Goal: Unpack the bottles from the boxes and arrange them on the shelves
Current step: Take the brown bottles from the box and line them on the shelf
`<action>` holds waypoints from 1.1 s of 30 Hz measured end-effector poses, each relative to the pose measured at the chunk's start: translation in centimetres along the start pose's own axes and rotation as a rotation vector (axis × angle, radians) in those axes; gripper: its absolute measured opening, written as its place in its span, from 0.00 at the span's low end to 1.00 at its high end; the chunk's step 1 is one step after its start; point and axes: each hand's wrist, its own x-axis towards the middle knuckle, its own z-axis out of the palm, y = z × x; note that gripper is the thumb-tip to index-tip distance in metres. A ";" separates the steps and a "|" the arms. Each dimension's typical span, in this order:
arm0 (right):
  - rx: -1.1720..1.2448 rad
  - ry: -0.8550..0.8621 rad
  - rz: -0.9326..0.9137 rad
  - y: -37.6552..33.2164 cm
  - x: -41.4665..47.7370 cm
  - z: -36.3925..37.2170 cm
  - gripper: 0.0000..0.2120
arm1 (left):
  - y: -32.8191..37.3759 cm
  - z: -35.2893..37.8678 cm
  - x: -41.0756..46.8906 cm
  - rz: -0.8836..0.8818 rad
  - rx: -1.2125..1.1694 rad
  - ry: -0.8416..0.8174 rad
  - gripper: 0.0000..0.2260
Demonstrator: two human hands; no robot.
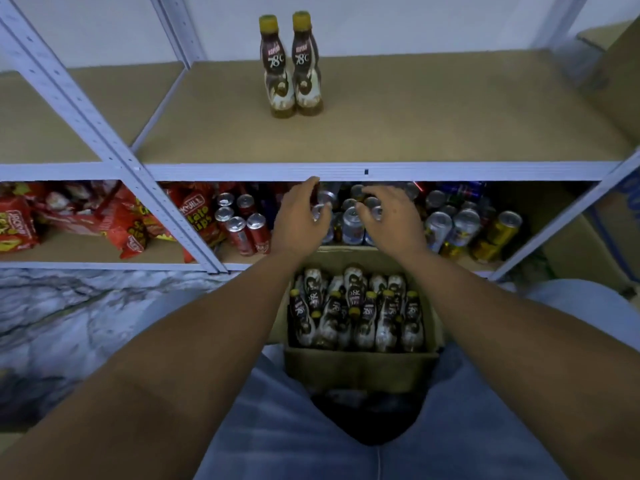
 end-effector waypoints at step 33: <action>0.522 -0.272 0.994 18.1 -10.6 14.5 0.30 | -12.0 22.7 -4.7 -0.613 0.065 -0.530 0.48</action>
